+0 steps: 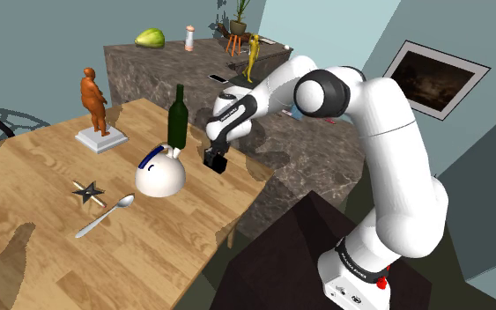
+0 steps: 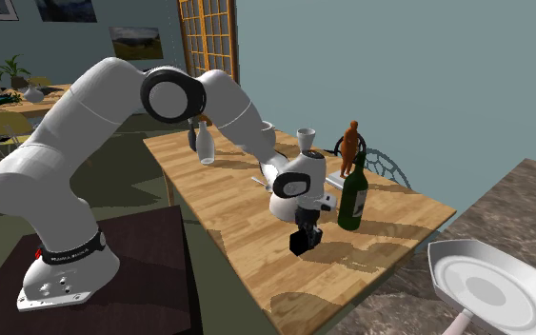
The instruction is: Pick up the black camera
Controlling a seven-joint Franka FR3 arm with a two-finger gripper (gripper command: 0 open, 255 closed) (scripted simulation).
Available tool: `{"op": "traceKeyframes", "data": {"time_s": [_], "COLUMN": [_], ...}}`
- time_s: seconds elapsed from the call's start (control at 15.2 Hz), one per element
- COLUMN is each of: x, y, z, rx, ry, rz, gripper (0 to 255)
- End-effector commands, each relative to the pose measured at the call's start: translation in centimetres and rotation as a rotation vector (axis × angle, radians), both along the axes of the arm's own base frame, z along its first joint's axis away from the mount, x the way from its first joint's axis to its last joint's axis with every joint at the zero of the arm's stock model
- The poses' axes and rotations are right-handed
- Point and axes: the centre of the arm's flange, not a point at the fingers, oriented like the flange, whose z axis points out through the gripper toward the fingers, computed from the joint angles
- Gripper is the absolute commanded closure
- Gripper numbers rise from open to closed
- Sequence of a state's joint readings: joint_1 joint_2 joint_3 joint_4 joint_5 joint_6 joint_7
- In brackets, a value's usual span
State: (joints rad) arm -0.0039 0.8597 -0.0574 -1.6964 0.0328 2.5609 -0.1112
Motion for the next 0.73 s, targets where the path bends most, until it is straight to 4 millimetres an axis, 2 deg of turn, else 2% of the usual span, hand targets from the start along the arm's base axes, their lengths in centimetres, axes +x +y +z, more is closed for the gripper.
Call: {"op": "traceKeyframes", "data": {"time_s": [0.0,0.66], "x": [0.0,0.0], "y": [0.0,0.0], "z": [1.1,6.3], "rx": [0.0,0.0], "ry": [0.0,0.0], "rz": [0.0,0.0], "gripper": [255,255]}}
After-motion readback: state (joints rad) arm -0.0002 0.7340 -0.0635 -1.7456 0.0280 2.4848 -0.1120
